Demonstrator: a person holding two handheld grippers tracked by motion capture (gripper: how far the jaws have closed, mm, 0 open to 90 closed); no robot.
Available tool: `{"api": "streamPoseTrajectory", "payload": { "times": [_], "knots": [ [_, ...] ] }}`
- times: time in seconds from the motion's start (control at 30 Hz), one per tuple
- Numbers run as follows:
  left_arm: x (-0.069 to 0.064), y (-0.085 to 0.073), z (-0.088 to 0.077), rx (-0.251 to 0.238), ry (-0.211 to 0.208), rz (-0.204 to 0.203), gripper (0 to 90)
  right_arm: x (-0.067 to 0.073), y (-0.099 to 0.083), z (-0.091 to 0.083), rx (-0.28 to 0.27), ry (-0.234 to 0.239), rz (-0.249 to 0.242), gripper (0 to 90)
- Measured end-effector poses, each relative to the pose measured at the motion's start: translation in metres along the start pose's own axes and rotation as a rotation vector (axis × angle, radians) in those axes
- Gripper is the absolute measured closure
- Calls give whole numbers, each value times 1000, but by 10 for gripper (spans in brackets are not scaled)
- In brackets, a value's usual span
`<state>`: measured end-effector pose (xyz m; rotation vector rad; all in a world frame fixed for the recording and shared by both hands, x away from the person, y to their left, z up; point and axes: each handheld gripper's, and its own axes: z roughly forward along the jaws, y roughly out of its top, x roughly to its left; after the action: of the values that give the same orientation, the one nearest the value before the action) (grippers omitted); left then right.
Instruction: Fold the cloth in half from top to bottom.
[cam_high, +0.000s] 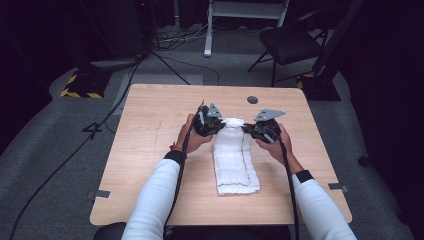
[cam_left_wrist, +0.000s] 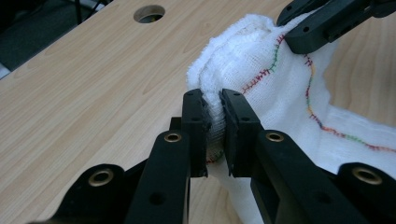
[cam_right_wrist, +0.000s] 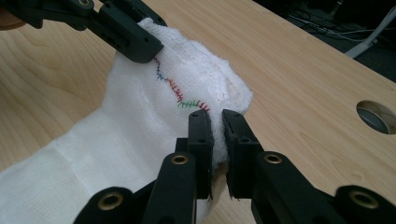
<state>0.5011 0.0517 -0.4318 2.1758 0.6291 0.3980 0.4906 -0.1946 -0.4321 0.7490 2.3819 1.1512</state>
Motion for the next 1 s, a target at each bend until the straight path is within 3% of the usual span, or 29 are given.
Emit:
{"api": "streamPoseTrajectory", "payload": {
  "times": [0.3, 0.6, 1.0],
  "knots": [
    [-18, -11, -23, -54, -91, 27, 804, 14, -8, -25, -31, 68, -30, 827],
    [-39, -20, -42, -90, -149, 66, 805, 31, -15, -43, -51, 111, -61, 827],
    [-62, -33, -45, -56, -193, 118, 804, 53, -28, -56, 2, 149, -109, 823]
  ]
}}
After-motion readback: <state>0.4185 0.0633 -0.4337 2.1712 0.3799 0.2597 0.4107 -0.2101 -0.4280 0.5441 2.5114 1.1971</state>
